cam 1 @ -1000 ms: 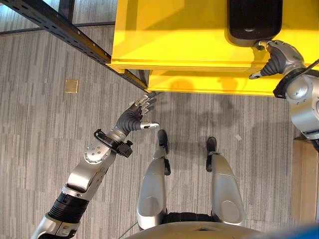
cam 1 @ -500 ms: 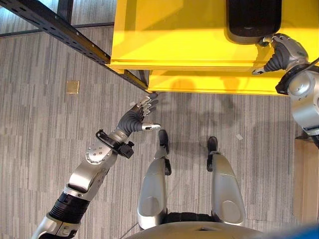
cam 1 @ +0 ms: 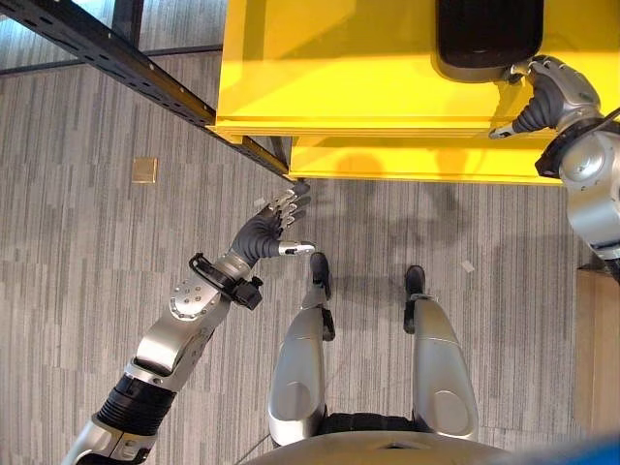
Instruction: Move parts from the plastic box to the shelf.
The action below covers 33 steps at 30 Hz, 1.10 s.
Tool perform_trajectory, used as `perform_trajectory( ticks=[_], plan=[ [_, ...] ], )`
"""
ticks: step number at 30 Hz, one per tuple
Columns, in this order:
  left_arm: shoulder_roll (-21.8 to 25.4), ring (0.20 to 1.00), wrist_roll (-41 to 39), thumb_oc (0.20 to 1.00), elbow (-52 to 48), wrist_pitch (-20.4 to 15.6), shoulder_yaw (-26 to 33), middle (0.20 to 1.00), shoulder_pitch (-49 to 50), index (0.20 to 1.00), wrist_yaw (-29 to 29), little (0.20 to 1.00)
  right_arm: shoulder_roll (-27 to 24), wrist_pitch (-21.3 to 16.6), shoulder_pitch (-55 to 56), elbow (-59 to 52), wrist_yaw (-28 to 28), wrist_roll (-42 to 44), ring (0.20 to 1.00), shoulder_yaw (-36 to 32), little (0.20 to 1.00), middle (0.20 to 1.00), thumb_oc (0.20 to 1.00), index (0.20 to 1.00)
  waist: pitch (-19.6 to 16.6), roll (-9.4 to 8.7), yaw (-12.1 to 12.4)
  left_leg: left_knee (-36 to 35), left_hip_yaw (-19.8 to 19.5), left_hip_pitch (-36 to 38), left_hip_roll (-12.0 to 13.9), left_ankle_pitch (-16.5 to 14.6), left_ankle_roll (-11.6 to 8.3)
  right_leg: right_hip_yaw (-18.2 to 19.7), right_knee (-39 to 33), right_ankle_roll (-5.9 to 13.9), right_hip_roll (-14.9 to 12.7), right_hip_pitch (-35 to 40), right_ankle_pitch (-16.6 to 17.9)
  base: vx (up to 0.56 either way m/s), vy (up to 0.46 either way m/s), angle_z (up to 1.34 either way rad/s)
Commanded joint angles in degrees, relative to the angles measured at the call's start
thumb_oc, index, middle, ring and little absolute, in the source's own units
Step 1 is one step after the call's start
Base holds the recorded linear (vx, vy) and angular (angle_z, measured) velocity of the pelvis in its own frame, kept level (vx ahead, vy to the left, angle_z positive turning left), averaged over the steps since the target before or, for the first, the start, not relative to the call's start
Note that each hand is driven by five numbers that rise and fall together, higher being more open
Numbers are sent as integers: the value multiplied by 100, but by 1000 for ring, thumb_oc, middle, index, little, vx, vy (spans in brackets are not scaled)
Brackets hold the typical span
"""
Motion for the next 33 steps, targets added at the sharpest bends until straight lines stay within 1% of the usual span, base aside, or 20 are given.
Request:
perform_trajectory(
  ticks=[1, 19, 25, 33],
  plan=[
    [-105, 1000, 60, 1000, -73, -189, -39, 1000, 69, 1000, -29, 1000, 19, -132, -744, 13, -399, 86, 1000, 83, 1000, 1000, 1000, 1000, -125, -86, 0, 240, -153, 147, -161, -610, 26, -149, -46, -75, 216, 289, -275, 0, 0, 0],
    [-119, 1000, 0, 1000, -23, -217, -147, 1000, 23, 1000, 39, 1000, 29, 7, -966, 298, -574, 166, 1000, 85, 1000, 1000, 1000, 1000, -124, -24, 1, 253, -152, 129, -178, -610, 25, -126, 21, -83, 194, 228, -296, 0, 0, 0],
    [-124, 1000, -5, 1000, -3, -225, -165, 1000, 8, 1000, 33, 1000, 20, -25, -1046, 388, -632, 231, 1000, 96, 1000, 1000, 1000, 1000, -124, -14, 6, 248, -159, 118, -185, -608, 25, -121, 21, -82, 190, 207, -292, 0, 0, 0],
    [-115, 1000, -16, 1000, -10, -255, -177, 1000, 18, 1000, 5, 1000, 26, -94, -1218, 470, -886, 466, 1000, 123, 1000, 1000, 1000, 1000, -124, 17, 30, 231, -173, 143, -201, -605, 27, -121, 2, -89, 184, 224, -286, 0, 0, 0]
  ],
)
